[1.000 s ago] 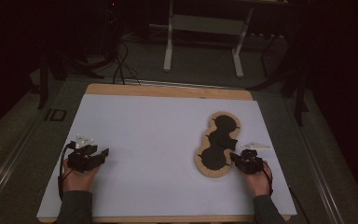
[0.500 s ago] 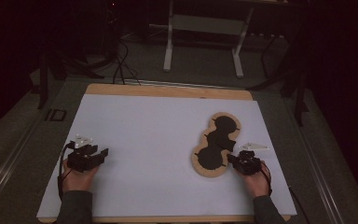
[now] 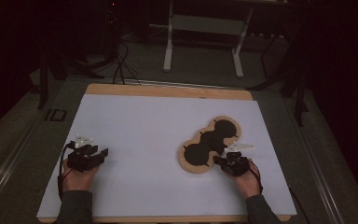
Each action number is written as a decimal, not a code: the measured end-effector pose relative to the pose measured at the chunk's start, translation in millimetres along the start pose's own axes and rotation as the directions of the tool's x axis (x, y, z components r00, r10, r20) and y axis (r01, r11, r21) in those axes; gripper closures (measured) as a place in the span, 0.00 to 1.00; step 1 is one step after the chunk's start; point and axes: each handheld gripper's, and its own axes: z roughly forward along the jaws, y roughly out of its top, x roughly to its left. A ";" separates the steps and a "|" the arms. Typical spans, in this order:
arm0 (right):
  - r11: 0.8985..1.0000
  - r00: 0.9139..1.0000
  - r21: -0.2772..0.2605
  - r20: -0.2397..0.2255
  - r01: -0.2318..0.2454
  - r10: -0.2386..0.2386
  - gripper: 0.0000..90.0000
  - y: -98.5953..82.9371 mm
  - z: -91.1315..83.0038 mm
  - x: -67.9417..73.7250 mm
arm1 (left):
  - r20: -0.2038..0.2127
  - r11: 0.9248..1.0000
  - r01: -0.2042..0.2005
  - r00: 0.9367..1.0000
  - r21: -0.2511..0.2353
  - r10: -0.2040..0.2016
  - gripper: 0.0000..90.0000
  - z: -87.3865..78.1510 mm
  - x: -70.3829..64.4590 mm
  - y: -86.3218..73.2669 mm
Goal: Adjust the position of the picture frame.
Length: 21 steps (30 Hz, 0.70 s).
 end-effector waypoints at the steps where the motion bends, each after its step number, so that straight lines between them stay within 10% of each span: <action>1: 1.000 1.000 -0.001 -0.005 0.007 -0.007 1.00 1.6 1.4 2.9 | 0.000 1.000 0.000 1.000 0.001 0.000 0.59 0.1 0.0 0.0; 15: 0.998 0.997 -0.024 -0.036 0.062 -0.063 1.00 17.8 4.7 15.9 | 0.002 1.000 -0.008 1.000 0.006 0.008 0.59 0.9 -0.3 0.2; 21: 0.995 0.997 -0.097 0.077 -0.002 0.009 1.00 26.1 -7.3 -3.5 | 0.004 1.000 -0.011 1.000 0.009 0.011 0.59 1.2 -0.7 0.2</action>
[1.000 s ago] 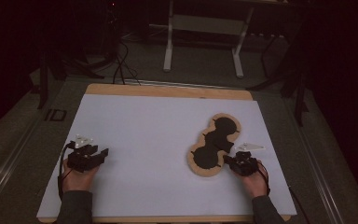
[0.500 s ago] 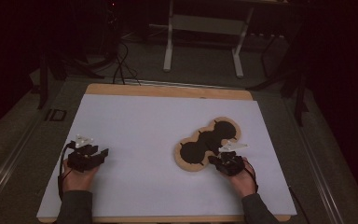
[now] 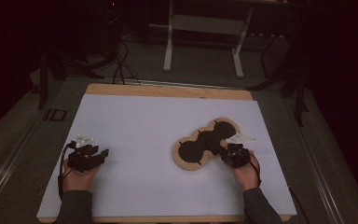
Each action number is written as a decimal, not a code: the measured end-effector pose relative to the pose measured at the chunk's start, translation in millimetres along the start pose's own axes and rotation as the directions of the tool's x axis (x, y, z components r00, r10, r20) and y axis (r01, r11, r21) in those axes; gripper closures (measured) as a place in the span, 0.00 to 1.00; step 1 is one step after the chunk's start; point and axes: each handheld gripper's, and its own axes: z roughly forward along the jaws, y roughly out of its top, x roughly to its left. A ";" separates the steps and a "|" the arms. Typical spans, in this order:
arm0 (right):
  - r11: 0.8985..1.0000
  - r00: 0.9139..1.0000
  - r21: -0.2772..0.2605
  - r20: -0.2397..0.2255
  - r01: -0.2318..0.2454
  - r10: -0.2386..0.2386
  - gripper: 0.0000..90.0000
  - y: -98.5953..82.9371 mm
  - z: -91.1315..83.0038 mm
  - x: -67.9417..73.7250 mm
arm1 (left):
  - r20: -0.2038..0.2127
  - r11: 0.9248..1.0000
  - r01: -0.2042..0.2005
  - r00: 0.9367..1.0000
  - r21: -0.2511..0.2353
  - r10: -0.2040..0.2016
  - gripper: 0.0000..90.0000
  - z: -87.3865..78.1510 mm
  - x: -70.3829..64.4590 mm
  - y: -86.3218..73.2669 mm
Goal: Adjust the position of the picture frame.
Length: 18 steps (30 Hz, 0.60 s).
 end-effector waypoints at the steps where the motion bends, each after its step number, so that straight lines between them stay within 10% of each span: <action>1: 1.000 0.999 -0.003 0.035 -0.023 0.023 1.00 0.0 0.6 -7.6 | 0.000 1.000 0.000 1.000 -0.001 0.000 0.59 0.0 0.1 0.0; 7: 0.989 0.985 -0.010 0.098 -0.144 0.145 1.00 -9.7 4.7 -39.3 | 0.000 1.000 0.001 1.000 0.005 -0.001 0.59 0.9 0.6 0.0; 18: 0.992 0.991 0.029 0.066 -0.122 0.120 1.00 -11.9 12.4 -43.6 | -0.006 1.000 -0.003 1.000 0.010 0.004 0.60 1.2 0.7 0.1</action>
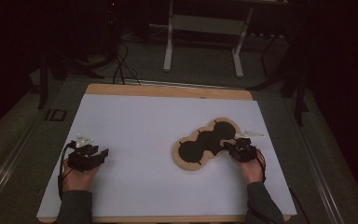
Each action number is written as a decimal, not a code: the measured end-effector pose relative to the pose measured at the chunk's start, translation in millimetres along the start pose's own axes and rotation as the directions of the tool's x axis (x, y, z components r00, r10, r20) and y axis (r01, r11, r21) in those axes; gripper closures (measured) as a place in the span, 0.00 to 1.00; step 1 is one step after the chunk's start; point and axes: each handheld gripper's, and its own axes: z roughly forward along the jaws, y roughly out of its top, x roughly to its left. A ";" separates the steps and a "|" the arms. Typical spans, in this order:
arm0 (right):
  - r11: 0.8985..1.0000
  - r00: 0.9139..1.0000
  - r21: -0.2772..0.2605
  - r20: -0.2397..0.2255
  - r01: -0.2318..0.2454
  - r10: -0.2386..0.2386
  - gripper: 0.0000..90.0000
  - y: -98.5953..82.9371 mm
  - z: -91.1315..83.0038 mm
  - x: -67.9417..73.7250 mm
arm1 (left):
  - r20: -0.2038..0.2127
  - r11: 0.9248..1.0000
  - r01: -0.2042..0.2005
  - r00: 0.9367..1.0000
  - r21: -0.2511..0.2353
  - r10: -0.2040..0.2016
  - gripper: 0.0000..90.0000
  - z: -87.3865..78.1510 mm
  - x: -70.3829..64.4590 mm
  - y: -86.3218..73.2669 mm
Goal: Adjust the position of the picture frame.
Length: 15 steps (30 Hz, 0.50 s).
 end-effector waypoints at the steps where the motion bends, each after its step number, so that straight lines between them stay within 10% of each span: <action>1: 1.000 1.000 0.007 -0.007 0.000 0.000 1.00 -0.4 0.1 -0.8 | 0.000 1.000 0.000 1.000 0.000 0.000 0.60 0.2 0.0 0.0; 15: 0.999 1.000 0.032 -0.019 0.023 -0.023 1.00 -4.6 -0.4 4.2 | -0.016 1.000 -0.011 1.000 -0.004 0.011 0.61 0.7 -0.7 0.6</action>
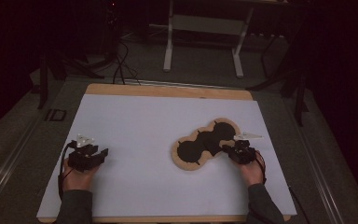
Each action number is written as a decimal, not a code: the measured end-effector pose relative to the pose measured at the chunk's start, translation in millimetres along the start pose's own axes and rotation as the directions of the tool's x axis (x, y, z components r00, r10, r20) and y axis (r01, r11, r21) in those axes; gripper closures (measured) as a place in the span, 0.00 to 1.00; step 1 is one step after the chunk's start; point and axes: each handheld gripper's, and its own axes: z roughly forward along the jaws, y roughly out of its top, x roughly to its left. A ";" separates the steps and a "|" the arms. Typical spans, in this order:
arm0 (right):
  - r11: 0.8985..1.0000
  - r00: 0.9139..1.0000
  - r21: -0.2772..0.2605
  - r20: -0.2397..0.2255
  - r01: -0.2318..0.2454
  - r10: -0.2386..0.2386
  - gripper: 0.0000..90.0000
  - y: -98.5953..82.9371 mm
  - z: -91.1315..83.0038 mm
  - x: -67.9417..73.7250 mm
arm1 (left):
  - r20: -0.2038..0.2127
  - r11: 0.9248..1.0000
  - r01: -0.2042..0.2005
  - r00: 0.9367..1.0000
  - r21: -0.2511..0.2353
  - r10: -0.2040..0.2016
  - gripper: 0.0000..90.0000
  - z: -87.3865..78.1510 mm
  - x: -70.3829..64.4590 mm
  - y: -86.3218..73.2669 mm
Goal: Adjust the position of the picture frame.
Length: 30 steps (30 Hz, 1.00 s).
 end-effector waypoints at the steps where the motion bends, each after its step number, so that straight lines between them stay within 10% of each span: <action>1: 1.000 1.000 0.000 -0.007 -0.002 0.002 1.00 -0.6 0.0 0.5 | -0.001 1.000 -0.003 1.000 0.001 0.003 0.61 0.0 -0.2 0.1; 30: 0.992 0.982 0.027 -0.150 0.124 -0.118 1.00 2.5 8.5 56.3 | 0.027 1.000 -0.029 0.999 -0.001 0.029 0.64 -2.1 -6.3 2.5</action>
